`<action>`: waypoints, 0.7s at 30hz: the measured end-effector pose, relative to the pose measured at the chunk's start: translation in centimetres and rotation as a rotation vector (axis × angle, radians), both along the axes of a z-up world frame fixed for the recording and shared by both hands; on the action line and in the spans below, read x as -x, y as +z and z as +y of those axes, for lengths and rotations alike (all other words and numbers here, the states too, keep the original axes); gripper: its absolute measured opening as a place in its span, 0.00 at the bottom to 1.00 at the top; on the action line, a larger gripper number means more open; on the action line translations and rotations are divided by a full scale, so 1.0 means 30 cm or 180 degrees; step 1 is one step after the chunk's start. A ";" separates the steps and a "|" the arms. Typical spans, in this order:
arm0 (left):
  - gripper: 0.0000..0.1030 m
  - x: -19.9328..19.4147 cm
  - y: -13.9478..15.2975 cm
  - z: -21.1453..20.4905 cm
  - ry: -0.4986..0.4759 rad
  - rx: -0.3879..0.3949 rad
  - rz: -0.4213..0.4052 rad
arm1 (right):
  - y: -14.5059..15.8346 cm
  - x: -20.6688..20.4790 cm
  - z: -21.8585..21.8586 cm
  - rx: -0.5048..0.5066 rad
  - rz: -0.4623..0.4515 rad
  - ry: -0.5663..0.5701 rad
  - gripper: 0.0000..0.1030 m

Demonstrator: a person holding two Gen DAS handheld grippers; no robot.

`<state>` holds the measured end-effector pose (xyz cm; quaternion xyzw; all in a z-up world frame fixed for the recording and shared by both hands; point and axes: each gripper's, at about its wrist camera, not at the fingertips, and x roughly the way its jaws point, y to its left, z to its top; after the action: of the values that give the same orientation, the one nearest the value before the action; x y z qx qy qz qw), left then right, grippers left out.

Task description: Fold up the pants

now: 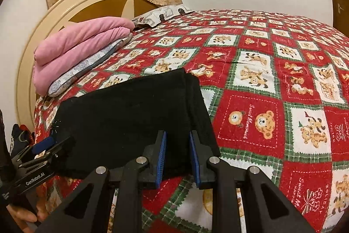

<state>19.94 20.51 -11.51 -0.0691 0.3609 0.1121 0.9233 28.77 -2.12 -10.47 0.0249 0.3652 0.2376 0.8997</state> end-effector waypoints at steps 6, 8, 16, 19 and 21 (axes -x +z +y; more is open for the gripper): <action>0.88 0.053 0.019 0.003 0.0044 -0.0068 0.0092 | 0.026 0.094 -0.070 -0.0070 0.0108 -0.0367 0.33; 0.89 0.070 0.017 0.004 0.0066 -0.0076 0.0126 | 0.029 0.133 -0.099 -0.0254 0.0166 -0.0445 0.34; 0.89 0.155 0.038 -0.011 0.0122 -0.0184 0.0152 | 0.068 0.261 -0.044 -0.0298 0.0284 -0.0340 0.39; 0.89 0.201 0.059 -0.015 0.0149 -0.0299 0.0110 | 0.091 0.307 -0.013 -0.0316 0.0301 -0.0277 0.62; 0.89 0.240 0.083 -0.020 0.0164 -0.0367 0.0053 | 0.110 0.337 0.003 -0.0322 0.0278 -0.0253 0.65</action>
<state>12.73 19.90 -9.03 -0.0241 0.3596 0.1570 0.9195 18.65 -2.02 -7.19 0.0952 0.3903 0.2185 0.8893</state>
